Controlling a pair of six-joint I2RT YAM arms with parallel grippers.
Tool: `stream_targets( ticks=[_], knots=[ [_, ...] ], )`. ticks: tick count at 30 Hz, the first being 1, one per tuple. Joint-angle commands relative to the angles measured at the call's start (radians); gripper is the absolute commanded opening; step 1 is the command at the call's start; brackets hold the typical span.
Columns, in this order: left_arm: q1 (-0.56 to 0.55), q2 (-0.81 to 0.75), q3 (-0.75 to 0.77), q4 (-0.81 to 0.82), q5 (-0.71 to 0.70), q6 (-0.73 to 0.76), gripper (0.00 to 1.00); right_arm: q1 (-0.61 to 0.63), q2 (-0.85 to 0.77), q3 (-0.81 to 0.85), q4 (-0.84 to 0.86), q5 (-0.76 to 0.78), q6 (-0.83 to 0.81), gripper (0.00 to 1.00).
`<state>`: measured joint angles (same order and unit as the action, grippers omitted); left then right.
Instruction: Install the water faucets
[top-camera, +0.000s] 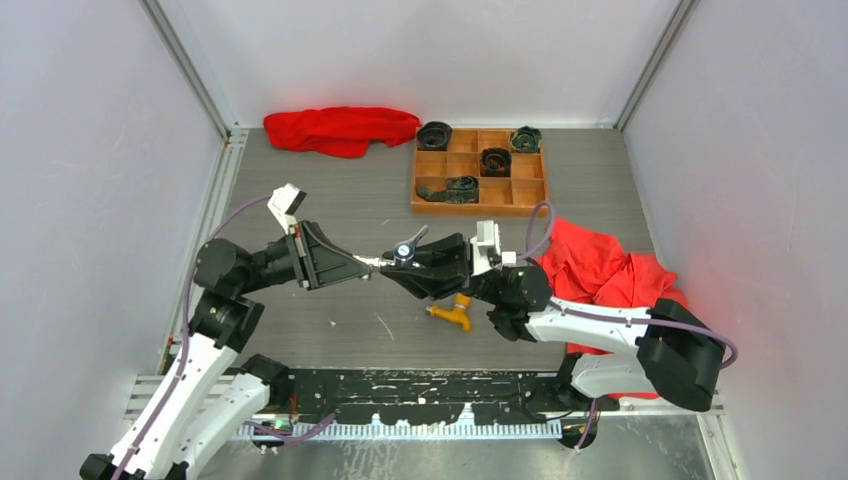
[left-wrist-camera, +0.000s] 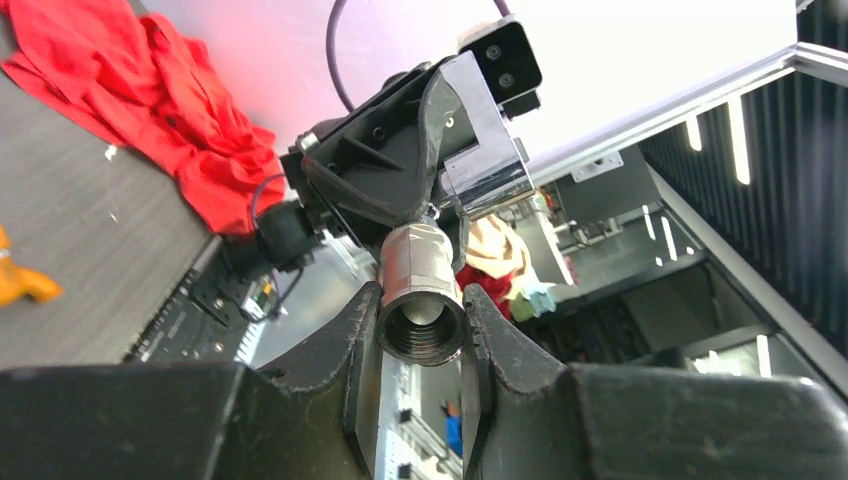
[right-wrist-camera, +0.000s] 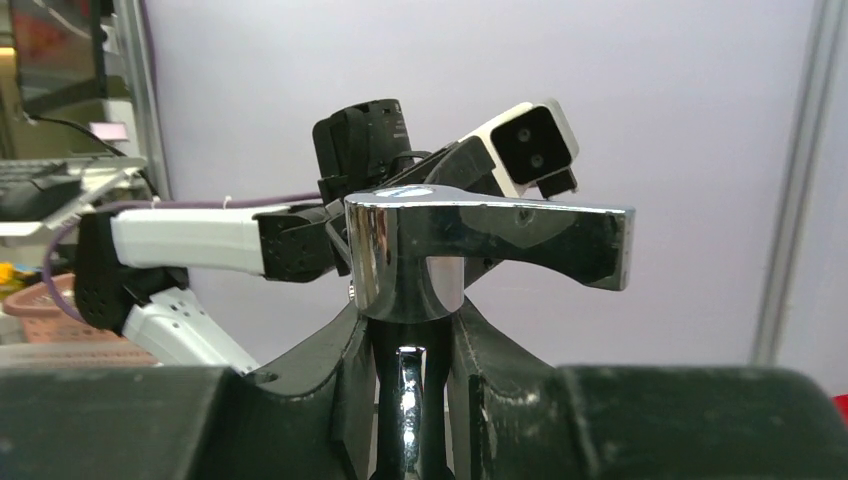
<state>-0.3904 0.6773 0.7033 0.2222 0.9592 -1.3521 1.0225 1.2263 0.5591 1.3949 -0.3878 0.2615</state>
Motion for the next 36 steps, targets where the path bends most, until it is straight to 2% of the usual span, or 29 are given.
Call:
stream_targets(
  ticks=[1, 3, 8, 16, 20, 25, 29, 36],
  knots=[
    [-0.028, -0.056, -0.021, 0.049, -0.082, 0.154, 0.00, -0.006, 0.045, 0.092, -0.098, -0.058, 0.213, 0.01],
    [-0.029, -0.095, -0.034, 0.041, -0.111, 0.194, 0.00, -0.035, 0.053, 0.117, -0.140, -0.071, 0.284, 0.01],
    [-0.029, -0.169, -0.045, -0.029, -0.163, 0.264, 0.00, -0.084, 0.044, 0.131, -0.177, -0.118, 0.343, 0.01],
    [-0.028, -0.150, -0.003, -0.191, -0.154, 0.344, 0.00, -0.146, 0.004, 0.255, -0.508, -0.282, 0.356, 0.01],
    [-0.029, -0.109, 0.018, -0.254, -0.135, 0.348, 0.00, -0.148, -0.076, 0.182, -0.524, -0.221, 0.259, 0.01],
    [-0.028, -0.039, 0.039, -0.265, -0.090, 0.312, 0.00, -0.147, -0.225, 0.081, -0.586, -0.112, 0.043, 0.01],
    [-0.028, 0.037, 0.052, -0.227, -0.021, 0.234, 0.00, -0.147, -0.292, 0.051, -0.647, -0.129, -0.123, 0.01],
    [-0.028, 0.116, 0.057, -0.199, 0.055, 0.142, 0.00, -0.138, -0.291, 0.071, -0.729, -0.166, -0.215, 0.01]
  ],
)
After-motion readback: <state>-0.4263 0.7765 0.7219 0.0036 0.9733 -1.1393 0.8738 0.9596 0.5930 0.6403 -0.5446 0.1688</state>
